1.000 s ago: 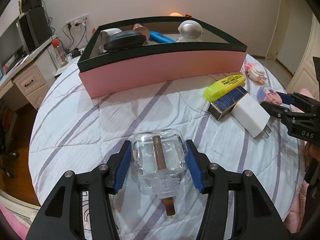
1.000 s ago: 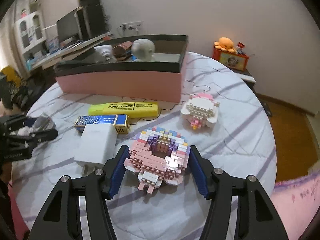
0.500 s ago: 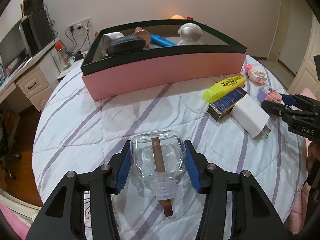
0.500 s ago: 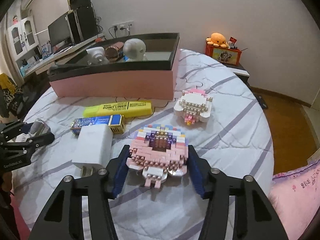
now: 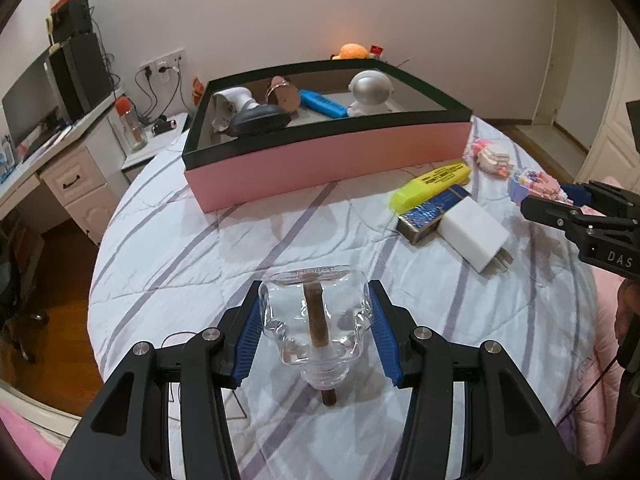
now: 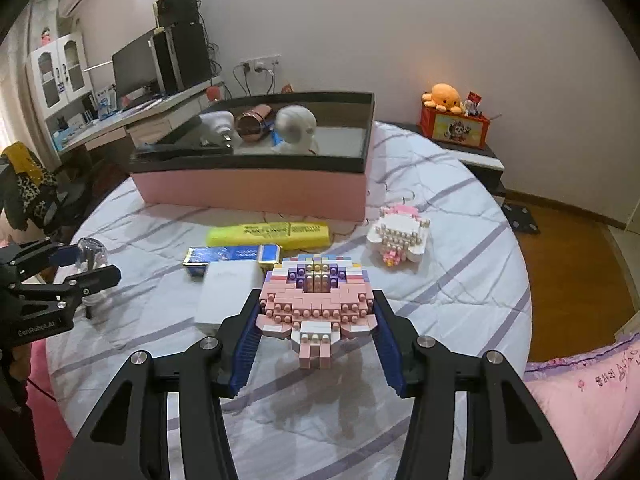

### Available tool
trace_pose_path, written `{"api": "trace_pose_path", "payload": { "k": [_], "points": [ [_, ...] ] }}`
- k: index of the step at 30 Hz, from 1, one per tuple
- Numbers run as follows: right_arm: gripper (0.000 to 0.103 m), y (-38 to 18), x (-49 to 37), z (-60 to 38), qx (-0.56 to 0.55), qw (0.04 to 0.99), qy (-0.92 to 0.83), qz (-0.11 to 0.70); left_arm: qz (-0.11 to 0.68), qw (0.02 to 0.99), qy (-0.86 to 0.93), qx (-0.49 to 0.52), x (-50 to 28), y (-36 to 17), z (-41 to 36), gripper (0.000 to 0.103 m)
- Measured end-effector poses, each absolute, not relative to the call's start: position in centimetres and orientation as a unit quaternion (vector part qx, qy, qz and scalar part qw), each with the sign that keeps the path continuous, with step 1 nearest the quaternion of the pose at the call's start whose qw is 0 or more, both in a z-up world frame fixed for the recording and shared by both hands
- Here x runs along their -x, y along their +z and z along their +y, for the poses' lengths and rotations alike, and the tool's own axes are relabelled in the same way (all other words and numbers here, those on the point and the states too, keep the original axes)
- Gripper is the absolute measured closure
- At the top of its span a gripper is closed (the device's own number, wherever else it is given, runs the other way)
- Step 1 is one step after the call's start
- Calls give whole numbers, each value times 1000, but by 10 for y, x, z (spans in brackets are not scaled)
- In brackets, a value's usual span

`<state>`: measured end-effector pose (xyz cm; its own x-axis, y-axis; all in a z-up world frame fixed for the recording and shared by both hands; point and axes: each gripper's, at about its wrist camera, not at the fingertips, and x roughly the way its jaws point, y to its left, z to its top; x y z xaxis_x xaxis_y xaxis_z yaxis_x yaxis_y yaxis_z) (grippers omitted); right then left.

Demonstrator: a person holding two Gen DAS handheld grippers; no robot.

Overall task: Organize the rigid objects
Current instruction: 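Carry the glass bottle and block figure over the pink box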

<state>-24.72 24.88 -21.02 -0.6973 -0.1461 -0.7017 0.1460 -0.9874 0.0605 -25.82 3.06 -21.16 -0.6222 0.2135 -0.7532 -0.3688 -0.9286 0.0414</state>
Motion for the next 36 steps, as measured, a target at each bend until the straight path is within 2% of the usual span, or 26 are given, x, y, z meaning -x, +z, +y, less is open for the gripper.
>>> {"api": "trace_pose_path", "payload": {
  "k": [21, 36],
  "points": [
    [50, -180, 235, 220, -359, 108, -927, 23, 94, 165, 912, 362, 245, -173, 31, 52],
    [50, -136, 289, 194, -334, 179, -924, 50, 130, 157, 927, 314, 295, -123, 49, 52]
  ]
}}
